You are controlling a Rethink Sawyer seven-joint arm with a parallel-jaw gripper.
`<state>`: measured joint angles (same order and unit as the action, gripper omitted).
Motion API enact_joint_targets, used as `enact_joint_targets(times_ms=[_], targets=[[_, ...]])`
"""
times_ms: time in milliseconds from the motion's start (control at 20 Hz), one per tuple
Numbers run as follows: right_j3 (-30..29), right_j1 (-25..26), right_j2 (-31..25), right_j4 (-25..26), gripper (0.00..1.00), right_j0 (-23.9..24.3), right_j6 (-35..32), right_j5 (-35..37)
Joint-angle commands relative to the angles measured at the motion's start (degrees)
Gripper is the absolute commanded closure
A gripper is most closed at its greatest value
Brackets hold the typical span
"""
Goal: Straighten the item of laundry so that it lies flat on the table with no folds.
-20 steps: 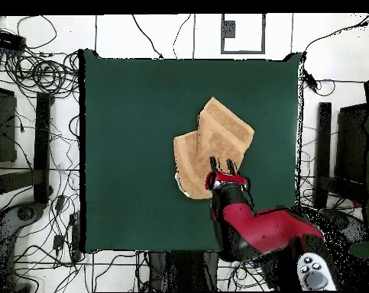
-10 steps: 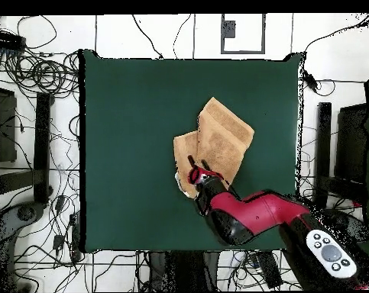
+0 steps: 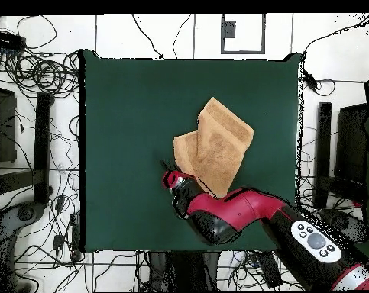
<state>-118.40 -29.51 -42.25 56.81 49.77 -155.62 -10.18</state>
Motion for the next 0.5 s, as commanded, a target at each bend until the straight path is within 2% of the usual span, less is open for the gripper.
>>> enact_joint_targets(times_ms=[50, 200, 350, 450, 500], targets=[[-1.92, 4.84, -11.99, -1.27, 0.0, 2.08, 0.43, 9.12], [-0.96, 8.29, -12.77, 0.85, 0.0, 2.61, 0.08, 7.51], [-0.63, 10.58, -12.39, 0.38, 0.0, 2.21, 0.04, 7.44], [-0.69, 5.52, -8.5, -0.87, 0.0, -1.36, 0.71, 6.59], [-0.28, 0.55, -4.53, -0.69, 0.0, -4.66, 2.01, 7.41]])
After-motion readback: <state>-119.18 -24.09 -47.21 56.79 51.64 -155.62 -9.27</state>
